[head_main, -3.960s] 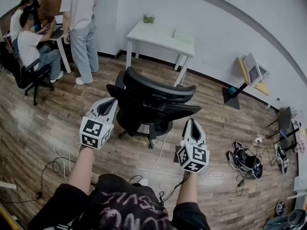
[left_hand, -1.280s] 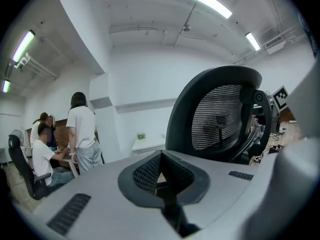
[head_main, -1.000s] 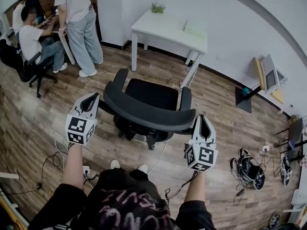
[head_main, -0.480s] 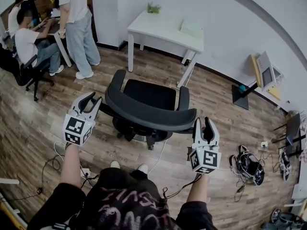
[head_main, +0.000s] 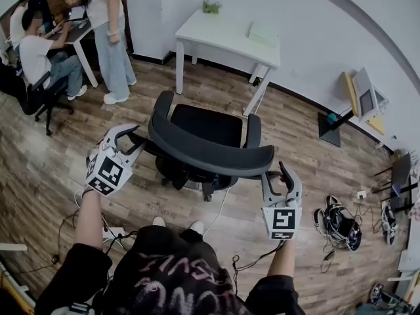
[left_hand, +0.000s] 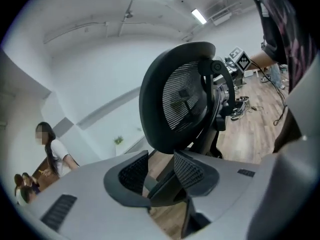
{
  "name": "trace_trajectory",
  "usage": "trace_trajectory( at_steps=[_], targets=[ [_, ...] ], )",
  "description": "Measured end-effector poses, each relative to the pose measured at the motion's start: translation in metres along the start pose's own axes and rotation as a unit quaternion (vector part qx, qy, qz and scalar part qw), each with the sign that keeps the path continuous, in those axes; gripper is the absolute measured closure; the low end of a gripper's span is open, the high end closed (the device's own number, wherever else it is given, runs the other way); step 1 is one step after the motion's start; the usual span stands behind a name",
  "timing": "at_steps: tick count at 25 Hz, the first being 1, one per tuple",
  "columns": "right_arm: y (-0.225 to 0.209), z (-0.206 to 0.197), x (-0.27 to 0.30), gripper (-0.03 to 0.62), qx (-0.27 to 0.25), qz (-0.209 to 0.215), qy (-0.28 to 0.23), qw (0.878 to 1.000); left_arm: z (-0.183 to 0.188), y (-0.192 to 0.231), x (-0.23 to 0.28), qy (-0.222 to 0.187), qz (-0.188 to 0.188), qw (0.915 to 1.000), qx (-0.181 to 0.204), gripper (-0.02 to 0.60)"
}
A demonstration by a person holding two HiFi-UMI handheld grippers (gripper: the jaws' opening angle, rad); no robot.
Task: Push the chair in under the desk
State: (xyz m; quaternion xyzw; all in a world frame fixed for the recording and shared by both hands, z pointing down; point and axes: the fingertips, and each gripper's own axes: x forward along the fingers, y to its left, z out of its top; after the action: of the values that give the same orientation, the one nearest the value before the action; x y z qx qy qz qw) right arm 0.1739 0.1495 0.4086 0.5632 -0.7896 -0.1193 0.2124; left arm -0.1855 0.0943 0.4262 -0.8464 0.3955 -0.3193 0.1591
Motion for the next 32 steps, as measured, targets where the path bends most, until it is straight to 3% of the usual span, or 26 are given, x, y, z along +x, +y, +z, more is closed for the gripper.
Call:
trace_trajectory(
  at_steps=[3, 9, 12, 16, 18, 24, 32],
  targets=[
    [0.014, -0.005, 0.003, 0.375, -0.057, 0.033, 0.031, 0.997, 0.001, -0.009, 0.002, 0.008, -0.023, 0.9993, 0.03, 0.4],
    [0.025, -0.018, -0.001, 0.372, -0.144, 0.059, 0.084, 0.984, 0.005, -0.024, 0.002, 0.037, -0.069, 0.9907, 0.111, 0.393],
    [0.03, -0.025, -0.004, 0.37, -0.156, 0.078, 0.103, 0.979, 0.009, -0.033, -0.002, 0.041, -0.102, 0.9852, 0.131, 0.377],
    [0.036, -0.039, -0.005, 0.37, -0.204, 0.097, 0.141, 0.964, 0.004, -0.041, -0.003, 0.058, -0.134, 0.9791, 0.142, 0.371],
    [0.038, -0.041, -0.002, 0.37, -0.217, 0.102, 0.147, 0.96, -0.003, -0.045, -0.003, 0.077, -0.15, 0.9753, 0.142, 0.402],
    [0.042, -0.044, 0.004, 0.37, -0.246, 0.109, 0.146, 0.952, -0.019, -0.054, 0.008, 0.107, -0.156, 0.9662, 0.175, 0.391],
    [0.043, -0.047, 0.008, 0.376, -0.242, 0.141, 0.153, 0.948, -0.025, -0.055, 0.022, 0.121, -0.161, 0.9592, 0.199, 0.38]
  ],
)
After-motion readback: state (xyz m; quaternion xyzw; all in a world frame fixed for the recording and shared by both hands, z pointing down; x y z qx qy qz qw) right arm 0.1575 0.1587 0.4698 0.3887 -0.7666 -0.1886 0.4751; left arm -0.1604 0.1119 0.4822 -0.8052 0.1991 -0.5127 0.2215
